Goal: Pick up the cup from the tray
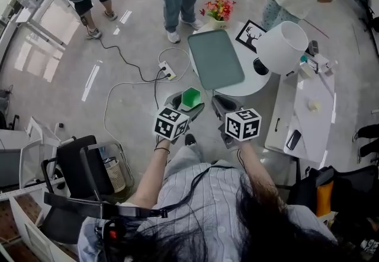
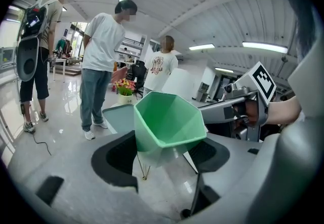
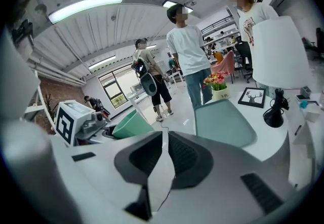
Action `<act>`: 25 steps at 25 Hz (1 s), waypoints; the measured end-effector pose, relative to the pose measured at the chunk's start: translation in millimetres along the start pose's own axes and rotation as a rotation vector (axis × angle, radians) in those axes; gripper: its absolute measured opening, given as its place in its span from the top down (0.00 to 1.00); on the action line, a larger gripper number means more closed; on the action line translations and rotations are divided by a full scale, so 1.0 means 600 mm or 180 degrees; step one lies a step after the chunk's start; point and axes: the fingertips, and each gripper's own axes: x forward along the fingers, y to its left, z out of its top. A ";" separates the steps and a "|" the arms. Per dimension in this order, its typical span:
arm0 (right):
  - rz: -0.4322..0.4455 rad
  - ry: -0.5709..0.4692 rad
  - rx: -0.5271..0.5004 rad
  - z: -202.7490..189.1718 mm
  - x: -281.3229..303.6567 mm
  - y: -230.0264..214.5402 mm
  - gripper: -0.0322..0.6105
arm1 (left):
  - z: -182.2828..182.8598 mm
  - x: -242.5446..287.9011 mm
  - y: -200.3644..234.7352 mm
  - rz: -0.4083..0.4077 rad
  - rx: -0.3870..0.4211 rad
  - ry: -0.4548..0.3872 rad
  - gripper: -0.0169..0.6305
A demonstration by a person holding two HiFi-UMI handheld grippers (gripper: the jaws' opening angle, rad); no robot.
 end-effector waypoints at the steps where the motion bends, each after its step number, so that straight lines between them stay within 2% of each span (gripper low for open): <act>1: 0.0010 -0.0005 -0.0002 -0.003 -0.009 0.000 0.86 | 0.000 -0.001 -0.010 0.0007 -0.0001 -0.0004 0.49; 14: 0.0139 -0.0006 -0.0005 -0.082 -0.154 -0.015 0.87 | -0.042 -0.007 -0.160 0.0181 -0.0087 -0.0008 0.49; 25: 0.0238 0.0009 -0.0051 -0.179 -0.286 -0.012 0.87 | -0.115 -0.033 -0.298 0.0319 -0.0178 -0.0029 0.49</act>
